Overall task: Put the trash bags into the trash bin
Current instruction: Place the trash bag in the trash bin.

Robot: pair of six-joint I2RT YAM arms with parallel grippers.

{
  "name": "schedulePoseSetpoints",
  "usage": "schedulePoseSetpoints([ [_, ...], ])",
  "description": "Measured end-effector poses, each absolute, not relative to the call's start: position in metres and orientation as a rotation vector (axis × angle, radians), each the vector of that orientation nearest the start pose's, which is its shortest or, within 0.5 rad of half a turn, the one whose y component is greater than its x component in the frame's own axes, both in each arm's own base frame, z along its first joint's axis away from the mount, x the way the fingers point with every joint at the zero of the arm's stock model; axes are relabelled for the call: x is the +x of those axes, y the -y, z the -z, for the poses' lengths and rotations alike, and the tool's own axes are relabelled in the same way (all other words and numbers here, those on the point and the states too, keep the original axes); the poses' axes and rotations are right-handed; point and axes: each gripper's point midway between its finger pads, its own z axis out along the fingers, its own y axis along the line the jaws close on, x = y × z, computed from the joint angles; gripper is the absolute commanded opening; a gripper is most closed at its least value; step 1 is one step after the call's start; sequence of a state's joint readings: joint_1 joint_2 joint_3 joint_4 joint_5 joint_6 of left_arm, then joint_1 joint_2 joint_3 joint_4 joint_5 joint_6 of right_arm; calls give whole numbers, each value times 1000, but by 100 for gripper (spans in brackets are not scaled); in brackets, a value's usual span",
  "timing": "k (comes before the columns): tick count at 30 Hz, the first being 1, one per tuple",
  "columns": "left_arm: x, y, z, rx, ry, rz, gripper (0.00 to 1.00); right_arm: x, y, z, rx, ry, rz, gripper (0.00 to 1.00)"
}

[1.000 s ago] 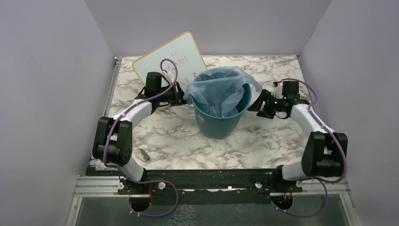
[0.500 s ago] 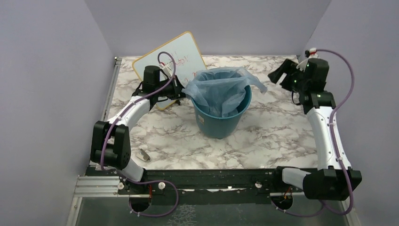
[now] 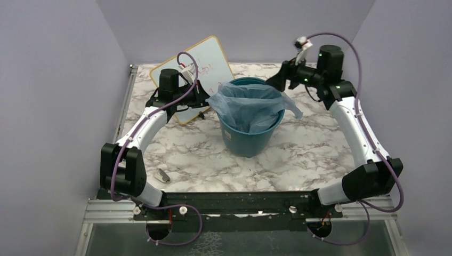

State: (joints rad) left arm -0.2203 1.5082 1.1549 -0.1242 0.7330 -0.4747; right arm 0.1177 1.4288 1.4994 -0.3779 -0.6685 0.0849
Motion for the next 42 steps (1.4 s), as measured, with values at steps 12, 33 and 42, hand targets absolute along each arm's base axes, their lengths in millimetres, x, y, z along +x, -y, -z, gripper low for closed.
schedulePoseSetpoints([
  [12,364,216,-222,209,-2146,1171,7,387,-196,-323,-1081,-1568,-401,61],
  [33,364,216,-227,209,-2150,1170,7,385,-232,-308,-1324,-1401,-411,68],
  [42,365,216,-230,209,-2151,1170,7,368,-251,-307,-1454,-1309,-388,51],
])
